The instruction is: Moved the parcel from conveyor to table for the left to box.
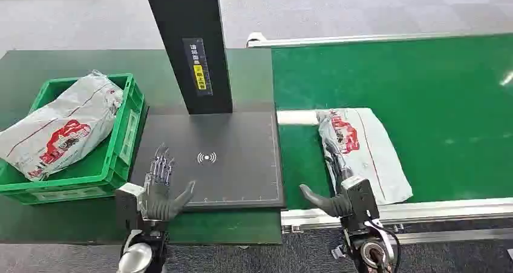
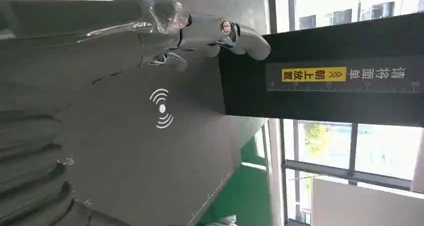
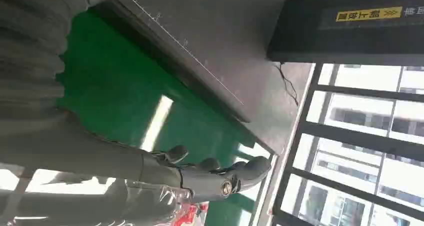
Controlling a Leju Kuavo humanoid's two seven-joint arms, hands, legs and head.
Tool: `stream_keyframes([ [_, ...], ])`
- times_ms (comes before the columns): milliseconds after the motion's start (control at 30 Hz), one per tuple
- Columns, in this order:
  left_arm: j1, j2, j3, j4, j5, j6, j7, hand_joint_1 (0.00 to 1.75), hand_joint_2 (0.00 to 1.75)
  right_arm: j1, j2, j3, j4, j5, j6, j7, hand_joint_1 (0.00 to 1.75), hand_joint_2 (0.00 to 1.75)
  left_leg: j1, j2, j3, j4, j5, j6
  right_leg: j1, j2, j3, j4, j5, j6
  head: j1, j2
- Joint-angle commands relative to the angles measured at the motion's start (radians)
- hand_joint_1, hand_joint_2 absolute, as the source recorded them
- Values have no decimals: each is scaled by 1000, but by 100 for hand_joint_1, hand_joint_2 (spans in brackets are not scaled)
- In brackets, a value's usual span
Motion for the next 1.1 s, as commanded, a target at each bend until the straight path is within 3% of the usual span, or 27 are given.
stream_keyframes([
  [33, -23, 5, 21, 35, -1, -4, 9, 0, 175, -13, -18, 5, 20, -3, 1, 1, 0, 175, 0, -1, 3, -3, 1, 0, 0, 0, 3, -3, 1, -1, 0, 0],
  [200, -28, 8, 16, 45, 0, -5, 9, 0, 175, -14, -20, 6, 25, -6, -5, 4, 0, 175, 0, -1, 1, -1, 0, 0, 0, 0, 1, -1, 0, 0, 0, 0],
  [333, -46, 9, -5, 70, 0, -11, 10, 0, 175, -68, -30, -12, 131, 100, -130, 27, 0, 175, 0, 0, 1, -1, 0, 0, 0, 0, 1, -1, 0, 0, 0, 0],
  [467, -54, 10, -11, 80, 0, -11, 9, 0, 175, -96, -32, -14, 184, 108, -134, 9, 0, 175, 0, 0, 2, -2, 1, 0, 0, 0, 3, -2, 1, 0, 0, 0],
  [567, -68, 5, -13, 95, 8, -16, 11, 0, 175, -154, -51, 14, 287, 194, -144, -12, 0, 175, 0, 0, 2, -2, 1, 0, 0, 0, 3, -2, 1, 0, 0, 0],
  [600, -74, 2, -9, 98, 11, -16, 12, 0, 175, -195, -54, 26, 359, 293, -198, 9, 0, 175, 0, 0, 2, -2, 1, 0, 0, 1, 2, -2, 1, 0, 0, 0],
  [667, -78, 0, -8, 98, 13, -17, 15, 0, 175, -236, -46, 15, 430, 314, -202, -2, 0, 175, 0, 2, 3, -2, 1, 0, 1, 2, 3, -3, 1, 0, 0, 0],
  [867, -77, 1, -8, 97, 13, -17, 15, 0, 175, -232, -45, 14, 428, 314, -203, -4, 0, 175, 0, 0, 2, -2, 1, 0, 0, 0, 2, -2, 1, 0, 0, 0],
  [967, -95, 4, -13, 117, 16, -18, 17, 0, 175, -327, -54, 28, 597, 432, -252, 70, 0, 175, 0, 1, 3, -2, 0, 0, 0, 1, 3, -2, 1, -1, 0, 0],
  [1100, -124, -9, -23, 147, 19, -29, 21, 0, 175, -475, -50, 6, 903, 464, -285, 48, 0, 175, 0, 2, 2, -1, 1, 0, 0, 2, 2, -2, 2, 0, 0, 0],
])
